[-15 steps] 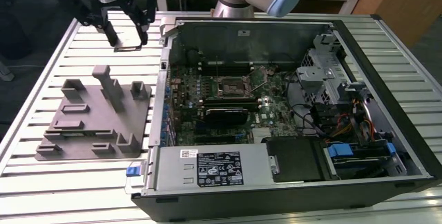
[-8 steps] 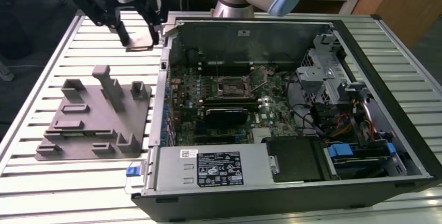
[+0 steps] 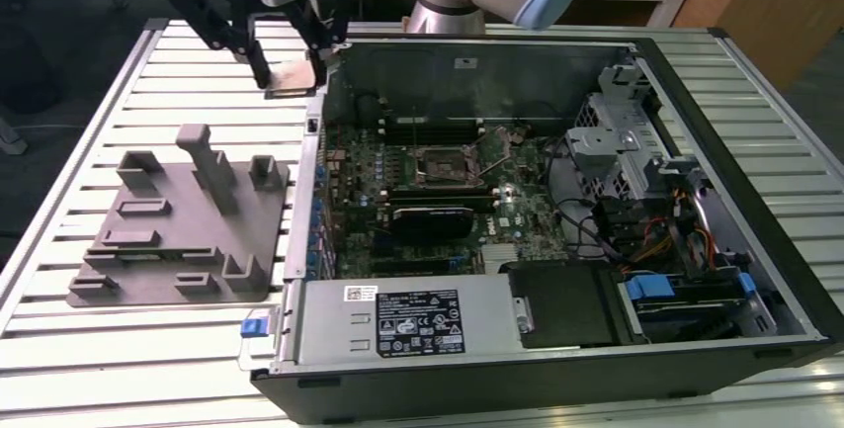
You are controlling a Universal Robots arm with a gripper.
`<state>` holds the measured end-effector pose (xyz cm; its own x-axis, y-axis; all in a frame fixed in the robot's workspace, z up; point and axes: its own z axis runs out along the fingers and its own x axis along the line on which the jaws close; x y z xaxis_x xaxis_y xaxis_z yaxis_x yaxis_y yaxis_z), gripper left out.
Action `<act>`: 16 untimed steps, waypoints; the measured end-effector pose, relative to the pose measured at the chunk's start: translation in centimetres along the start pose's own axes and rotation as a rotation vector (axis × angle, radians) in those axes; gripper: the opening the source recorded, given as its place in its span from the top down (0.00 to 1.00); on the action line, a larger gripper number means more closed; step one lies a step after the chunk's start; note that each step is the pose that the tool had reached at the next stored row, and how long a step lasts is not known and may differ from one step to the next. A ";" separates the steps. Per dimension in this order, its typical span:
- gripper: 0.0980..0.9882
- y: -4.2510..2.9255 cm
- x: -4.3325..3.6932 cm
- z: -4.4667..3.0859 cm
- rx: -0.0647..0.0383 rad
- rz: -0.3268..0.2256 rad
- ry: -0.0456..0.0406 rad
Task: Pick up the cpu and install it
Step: 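Pick up the cpu and move it towards the insertion slot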
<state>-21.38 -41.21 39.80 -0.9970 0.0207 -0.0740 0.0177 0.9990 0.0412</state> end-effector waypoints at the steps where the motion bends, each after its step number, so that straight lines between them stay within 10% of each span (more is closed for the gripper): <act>1: 0.50 0.00 -0.25 0.02 0.000 0.000 0.0000; 16: 0.50 0.07 -3.91 0.29 0.000 0.000 0.0000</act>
<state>-17.46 -41.21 39.80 -0.9970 0.0206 -0.0740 0.0176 0.9990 0.0412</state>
